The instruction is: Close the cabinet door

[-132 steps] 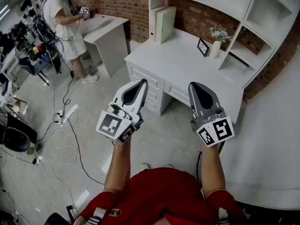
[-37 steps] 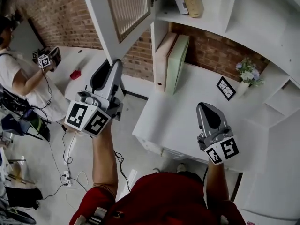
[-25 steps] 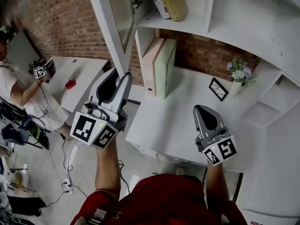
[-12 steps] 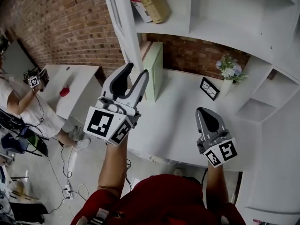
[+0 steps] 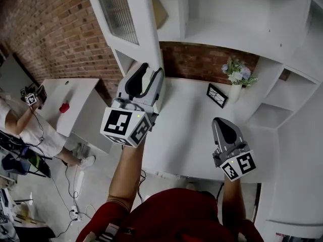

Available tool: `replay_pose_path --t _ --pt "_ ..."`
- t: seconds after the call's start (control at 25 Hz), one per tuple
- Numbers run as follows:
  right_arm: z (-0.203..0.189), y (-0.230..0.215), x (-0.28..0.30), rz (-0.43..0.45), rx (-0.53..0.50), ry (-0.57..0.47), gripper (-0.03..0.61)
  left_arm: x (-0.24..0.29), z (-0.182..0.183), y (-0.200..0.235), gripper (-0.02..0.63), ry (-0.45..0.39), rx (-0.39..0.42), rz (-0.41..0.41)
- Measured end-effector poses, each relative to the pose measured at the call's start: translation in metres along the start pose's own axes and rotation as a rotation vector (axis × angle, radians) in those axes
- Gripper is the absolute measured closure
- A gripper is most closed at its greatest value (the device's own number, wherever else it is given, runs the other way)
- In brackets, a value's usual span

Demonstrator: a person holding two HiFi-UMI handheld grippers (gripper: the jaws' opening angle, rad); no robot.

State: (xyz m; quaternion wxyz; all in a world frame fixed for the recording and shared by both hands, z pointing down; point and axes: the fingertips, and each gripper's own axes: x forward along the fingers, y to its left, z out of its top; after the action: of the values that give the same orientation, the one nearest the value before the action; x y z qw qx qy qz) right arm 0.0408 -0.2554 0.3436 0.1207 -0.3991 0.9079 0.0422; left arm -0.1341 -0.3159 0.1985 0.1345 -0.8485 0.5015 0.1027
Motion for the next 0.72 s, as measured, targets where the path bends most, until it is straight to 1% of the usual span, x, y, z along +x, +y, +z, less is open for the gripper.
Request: replay_pose_path --t 0.48,0.72 --pt "-0.003 -0.033 0.000 -0.020 0.016 0.008 0.565 0.043 -0.013 -0.003 0.445 0.004 -0.006 0.011" --pt "-0.006 -0.043 0.006 -0.018 0.022 0.013 0.565 0.062 -0.019 -0.001 0.454 0.024 -0.009 0.002"
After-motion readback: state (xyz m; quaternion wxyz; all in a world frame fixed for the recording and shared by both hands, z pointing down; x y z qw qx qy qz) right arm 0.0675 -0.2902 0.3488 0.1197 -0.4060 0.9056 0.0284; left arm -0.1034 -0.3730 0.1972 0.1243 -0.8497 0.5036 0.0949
